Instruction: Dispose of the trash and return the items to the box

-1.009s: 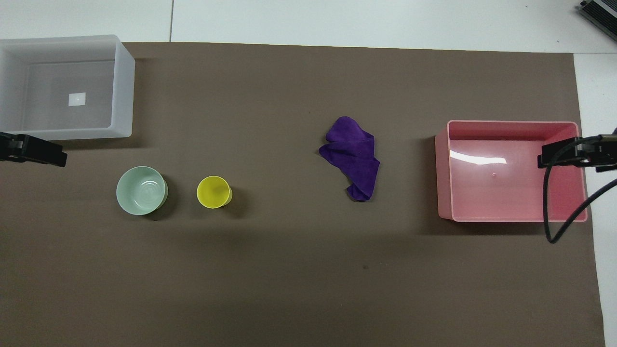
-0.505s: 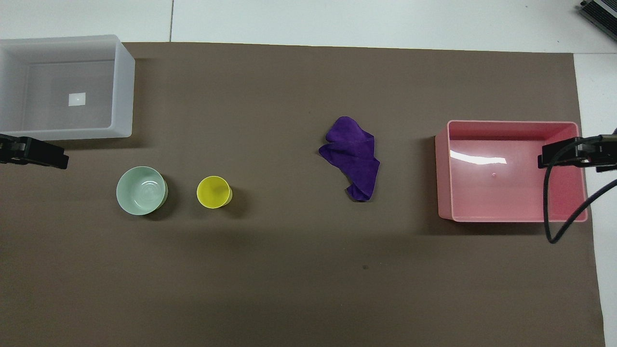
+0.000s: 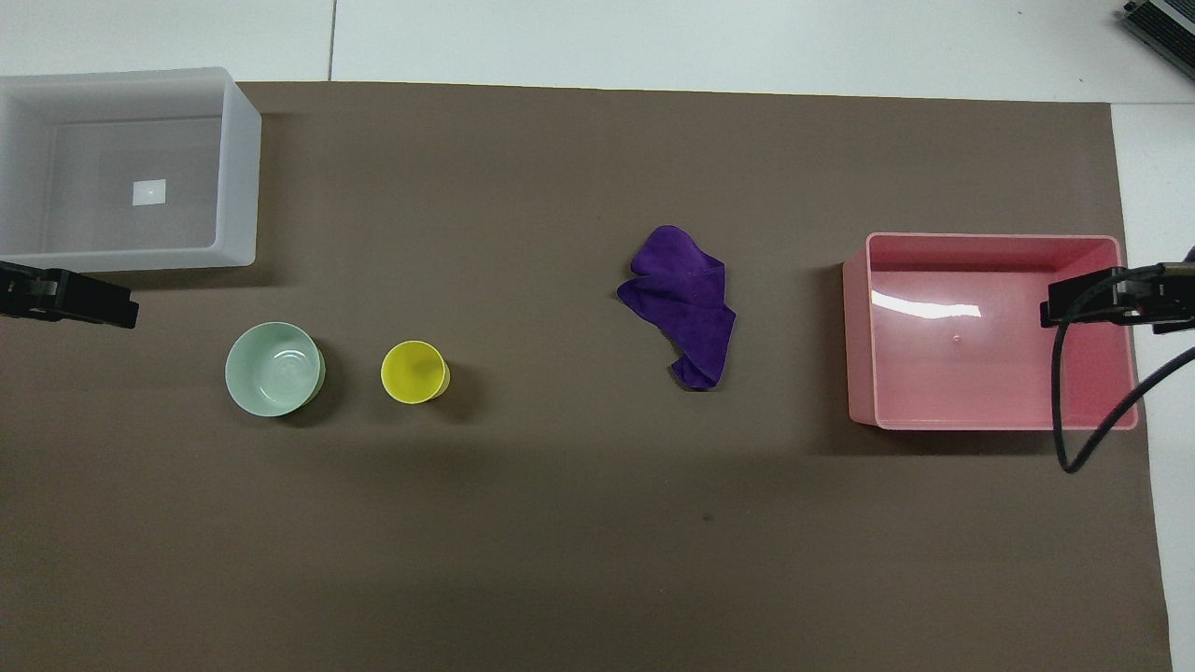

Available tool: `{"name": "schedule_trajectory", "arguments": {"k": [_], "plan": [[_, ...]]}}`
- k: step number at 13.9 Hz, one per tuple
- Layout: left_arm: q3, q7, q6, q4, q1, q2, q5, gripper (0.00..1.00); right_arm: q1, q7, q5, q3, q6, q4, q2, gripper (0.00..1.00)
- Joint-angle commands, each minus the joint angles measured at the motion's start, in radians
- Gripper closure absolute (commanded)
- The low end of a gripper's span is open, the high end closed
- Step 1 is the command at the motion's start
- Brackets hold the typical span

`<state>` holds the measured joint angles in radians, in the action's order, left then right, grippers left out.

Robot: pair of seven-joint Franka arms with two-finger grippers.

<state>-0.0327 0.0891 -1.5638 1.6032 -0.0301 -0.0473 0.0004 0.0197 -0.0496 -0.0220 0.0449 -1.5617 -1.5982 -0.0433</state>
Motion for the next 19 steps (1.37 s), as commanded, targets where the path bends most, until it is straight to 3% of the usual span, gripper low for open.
{"name": "schedule_trajectory", "arguments": {"k": [1,4,12,19], "plan": [[-0.001,0.008,-0.086,0.107,0.025,-0.055,-0.003,0.00,-0.011,0.027,0.005,-0.007,0.008,-0.011,-0.009,0.00],[-0.001,0.005,-0.209,0.243,0.027,-0.089,-0.003,0.00,-0.011,0.027,0.005,-0.007,0.008,-0.011,-0.009,0.00],[-0.001,0.003,-0.589,0.544,0.029,-0.066,-0.005,0.00,-0.007,0.024,0.005,-0.007,0.006,-0.020,-0.015,0.00],[-0.001,0.008,-0.875,0.721,0.033,0.024,-0.005,0.00,0.000,0.020,0.005,-0.007,0.003,-0.026,-0.017,0.00]]}}
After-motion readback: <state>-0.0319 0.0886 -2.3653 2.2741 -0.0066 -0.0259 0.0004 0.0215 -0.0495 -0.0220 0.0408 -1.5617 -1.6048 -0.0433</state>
